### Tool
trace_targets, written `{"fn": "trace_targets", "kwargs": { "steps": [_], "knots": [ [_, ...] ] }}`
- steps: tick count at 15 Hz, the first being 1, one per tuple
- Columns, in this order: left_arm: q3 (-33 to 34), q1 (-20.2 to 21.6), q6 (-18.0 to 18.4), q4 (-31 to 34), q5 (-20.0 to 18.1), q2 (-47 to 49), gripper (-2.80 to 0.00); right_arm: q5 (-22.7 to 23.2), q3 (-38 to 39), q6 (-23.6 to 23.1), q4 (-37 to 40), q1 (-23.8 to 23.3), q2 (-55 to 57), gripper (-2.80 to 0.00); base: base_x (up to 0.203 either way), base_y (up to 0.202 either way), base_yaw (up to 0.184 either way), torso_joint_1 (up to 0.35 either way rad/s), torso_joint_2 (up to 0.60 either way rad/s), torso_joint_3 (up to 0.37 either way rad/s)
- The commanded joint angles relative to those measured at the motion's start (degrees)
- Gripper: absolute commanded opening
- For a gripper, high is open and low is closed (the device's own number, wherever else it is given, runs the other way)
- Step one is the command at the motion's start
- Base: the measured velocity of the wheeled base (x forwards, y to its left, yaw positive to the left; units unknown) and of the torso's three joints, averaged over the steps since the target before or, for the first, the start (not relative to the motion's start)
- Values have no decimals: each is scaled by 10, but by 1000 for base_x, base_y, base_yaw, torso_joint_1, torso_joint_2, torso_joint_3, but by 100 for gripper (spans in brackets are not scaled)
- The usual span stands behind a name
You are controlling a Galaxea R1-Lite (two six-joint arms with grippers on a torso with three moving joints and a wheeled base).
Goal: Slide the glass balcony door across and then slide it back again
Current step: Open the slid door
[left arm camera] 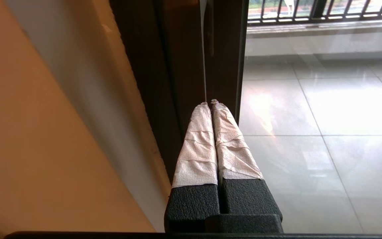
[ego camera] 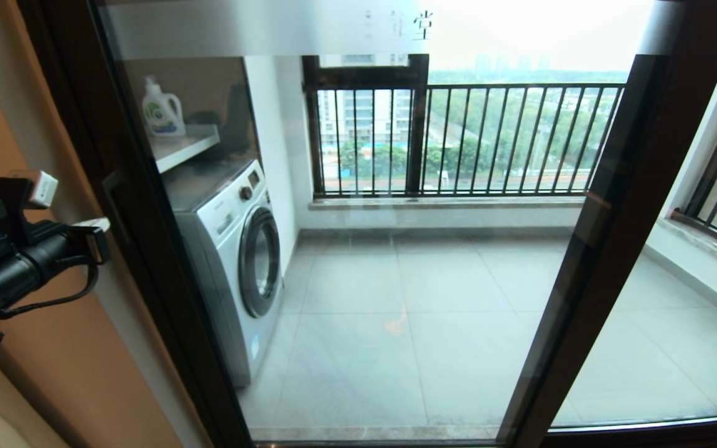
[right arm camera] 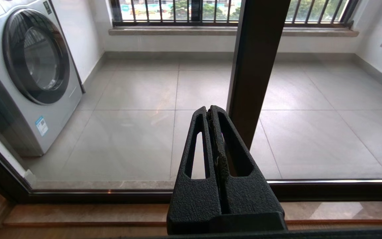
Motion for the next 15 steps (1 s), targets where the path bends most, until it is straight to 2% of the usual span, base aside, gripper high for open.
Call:
{"fn": "trace_targets", "kwargs": {
  "steps": [1, 6, 15],
  "knots": [
    [13, 14, 0, -3, -7, -32, -280, 0, 0, 0, 0, 1, 0, -280, 0, 0, 0, 0, 0, 0],
    [-22, 31, 1, -2, -12, -14, -280, 0, 0, 0, -1, 1, 0, -280, 0, 0, 0, 0, 0, 0],
    [-91, 33, 1, -2, -8, 69, -280, 0, 0, 0, 0, 1, 0, -280, 0, 0, 0, 0, 0, 0]
  ]
}}
